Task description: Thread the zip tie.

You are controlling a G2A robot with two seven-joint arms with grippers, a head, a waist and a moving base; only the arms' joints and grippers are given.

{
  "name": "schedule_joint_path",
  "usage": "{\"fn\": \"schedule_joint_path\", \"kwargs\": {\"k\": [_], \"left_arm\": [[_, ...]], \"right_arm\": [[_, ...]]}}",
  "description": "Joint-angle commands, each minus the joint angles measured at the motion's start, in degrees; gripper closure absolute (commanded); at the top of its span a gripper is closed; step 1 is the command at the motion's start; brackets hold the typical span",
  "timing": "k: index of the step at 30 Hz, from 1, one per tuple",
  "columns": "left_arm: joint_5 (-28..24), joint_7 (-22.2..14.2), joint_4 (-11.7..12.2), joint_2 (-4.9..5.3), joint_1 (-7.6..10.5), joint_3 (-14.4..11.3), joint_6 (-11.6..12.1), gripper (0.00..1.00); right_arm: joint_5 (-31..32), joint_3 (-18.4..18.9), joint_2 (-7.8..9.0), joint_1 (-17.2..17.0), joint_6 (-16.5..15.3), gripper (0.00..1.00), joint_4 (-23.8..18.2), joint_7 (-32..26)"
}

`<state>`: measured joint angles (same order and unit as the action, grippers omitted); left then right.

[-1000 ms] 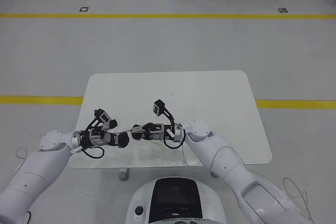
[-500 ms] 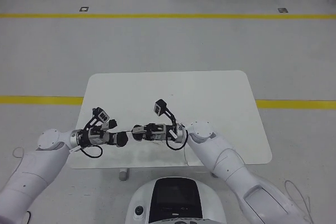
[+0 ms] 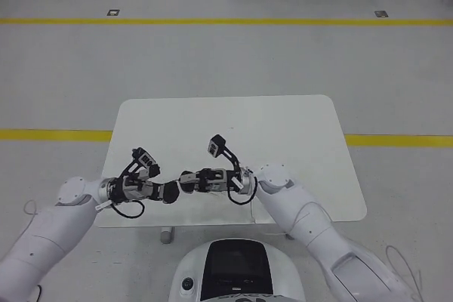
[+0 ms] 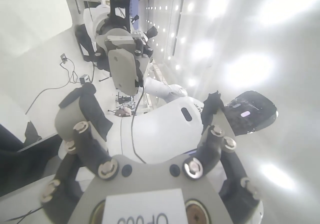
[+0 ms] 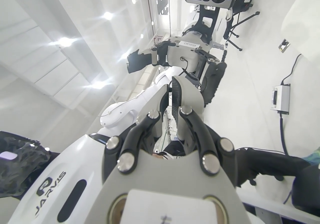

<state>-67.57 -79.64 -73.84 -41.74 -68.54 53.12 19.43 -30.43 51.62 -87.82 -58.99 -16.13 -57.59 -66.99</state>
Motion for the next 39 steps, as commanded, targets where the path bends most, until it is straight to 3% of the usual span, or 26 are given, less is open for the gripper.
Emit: {"fn": "schedule_joint_path", "kwargs": {"k": [1,11,17,21,22,23,25,27,29,36,39], "left_arm": [[-1.26,0.0,-0.14,0.21,0.25,-0.62,0.05,0.0],[-3.84,0.0,-0.94,1.39,1.53,-3.3,0.05,0.0],[-3.84,0.0,-0.94,1.39,1.53,-3.3,0.05,0.0],[-2.29,2.22,-1.83,1.21,1.28,-2.97,0.0,0.0],[-0.98,2.9,-1.75,1.22,1.28,-2.57,0.05,0.04],[0.41,3.54,-1.69,1.24,1.26,-2.29,0.05,0.15],[2.64,5.1,-1.84,1.22,1.04,-1.72,0.05,0.19],[5.29,6.65,-2.06,1.2,0.76,-1.19,0.05,0.3],[6.7,7.67,-2.51,1.08,0.23,-0.65,0.05,0.5],[10.4,9.31,-3.24,0.72,-1.12,1.05,0.05,0.65],[11.46,9.78,-3.29,0.56,-1.54,1.52,0.05,0.63]], "right_arm": [[-0.1,0.15,0.09,-0.15,-0.05,1.0,-0.07,0.22],[0.79,0.19,0.64,-0.78,0.54,1.0,-1.21,1.01],[0.96,0.08,0.7,-0.75,0.77,1.0,-1.34,0.81],[2.71,-0.07,0.91,-1.53,1.73,1.0,-2.97,3.33],[3.66,-0.02,1.09,-1.65,2.42,1.0,-3.48,3.84],[4.23,0.05,1.22,-1.79,2.89,1.0,-3.88,4.25],[5.43,0.17,1.48,-2.04,3.88,1.0,-4.58,4.95],[6.42,0.41,1.75,-2.36,4.81,1.0,-5.25,5.9],[7.19,0.76,2.06,-2.69,5.76,1.0,-5.99,6.5],[8.72,1.34,2.86,-3.35,9.53,1.0,-7.56,7.25],[8.52,1.54,3.08,-3.57,10.01,1.0,-7.72,7.43]]}}
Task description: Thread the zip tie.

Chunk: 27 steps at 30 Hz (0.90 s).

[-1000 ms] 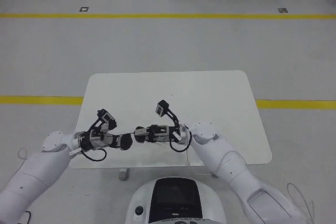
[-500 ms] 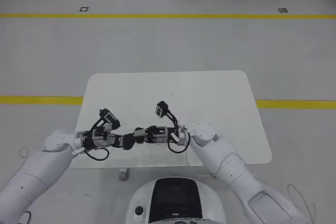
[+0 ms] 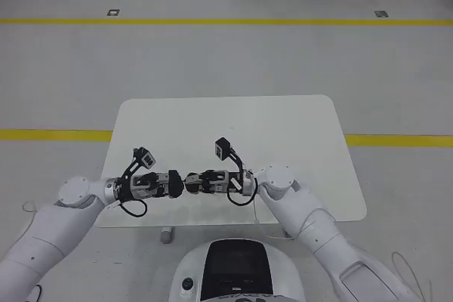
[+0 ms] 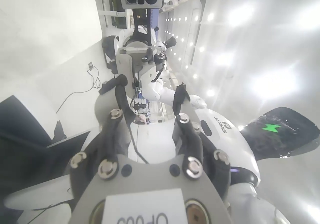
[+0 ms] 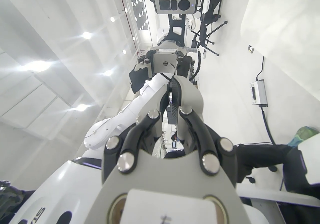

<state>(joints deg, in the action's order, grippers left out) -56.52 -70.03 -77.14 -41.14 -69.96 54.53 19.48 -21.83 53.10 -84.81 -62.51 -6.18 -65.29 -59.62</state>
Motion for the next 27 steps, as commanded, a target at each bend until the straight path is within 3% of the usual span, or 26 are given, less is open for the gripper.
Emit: {"fn": "schedule_joint_path", "kwargs": {"k": [1,27], "left_arm": [[0.73,0.26,0.02,-0.09,-0.22,0.16,0.0,0.64],[4.11,1.12,-0.03,-1.25,-1.36,1.98,-0.92,0.93]], "right_arm": [[-0.13,0.08,0.11,-0.09,0.08,1.0,-0.05,0.1],[-1.47,-1.52,0.73,0.44,0.32,1.0,0.43,-0.25]]}}
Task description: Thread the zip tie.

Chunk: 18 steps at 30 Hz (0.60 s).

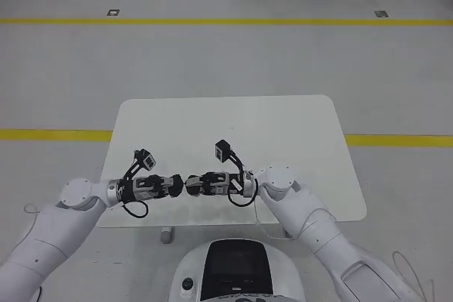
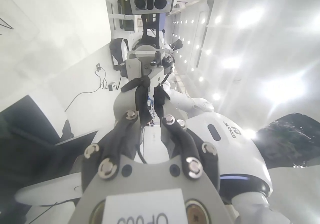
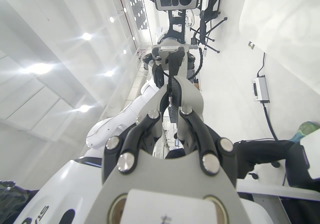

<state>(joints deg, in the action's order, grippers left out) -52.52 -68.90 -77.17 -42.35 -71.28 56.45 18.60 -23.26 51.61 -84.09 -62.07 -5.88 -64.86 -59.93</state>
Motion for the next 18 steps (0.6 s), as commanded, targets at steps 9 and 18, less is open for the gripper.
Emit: {"fn": "schedule_joint_path", "kwargs": {"k": [9,18], "left_arm": [[0.66,-0.18,0.08,-0.4,-0.26,0.64,-0.37,0.95],[1.16,-0.49,0.19,-0.78,-0.4,1.15,-0.72,0.94]], "right_arm": [[-0.61,-0.59,0.13,0.25,0.0,1.0,0.1,0.08],[-1.36,-1.36,0.08,0.77,-0.52,1.0,0.59,0.05]]}}
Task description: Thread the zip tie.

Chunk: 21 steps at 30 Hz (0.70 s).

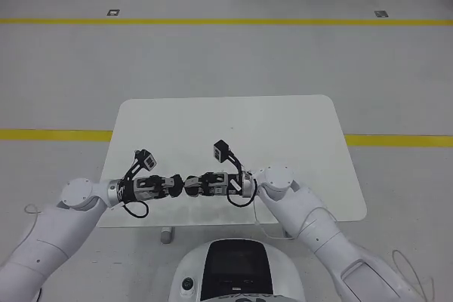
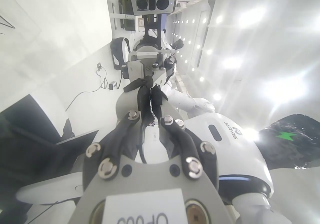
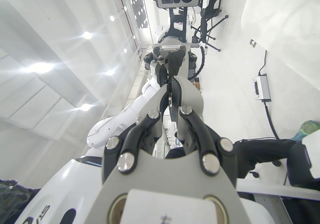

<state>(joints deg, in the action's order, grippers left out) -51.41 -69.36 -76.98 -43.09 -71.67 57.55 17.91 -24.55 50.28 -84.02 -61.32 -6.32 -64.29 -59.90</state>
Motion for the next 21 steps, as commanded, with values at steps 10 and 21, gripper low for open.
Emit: {"fn": "schedule_joint_path", "kwargs": {"k": [10,21], "left_arm": [[0.14,-0.25,0.25,-0.48,-0.22,0.53,-0.26,1.0],[0.05,-0.49,0.72,-0.91,-0.48,1.28,-0.38,1.0]], "right_arm": [[-0.63,-0.3,0.17,0.07,0.0,0.73,0.1,0.25],[-0.73,2.4,1.29,-1.24,-0.38,0.0,-1.33,1.75]]}}
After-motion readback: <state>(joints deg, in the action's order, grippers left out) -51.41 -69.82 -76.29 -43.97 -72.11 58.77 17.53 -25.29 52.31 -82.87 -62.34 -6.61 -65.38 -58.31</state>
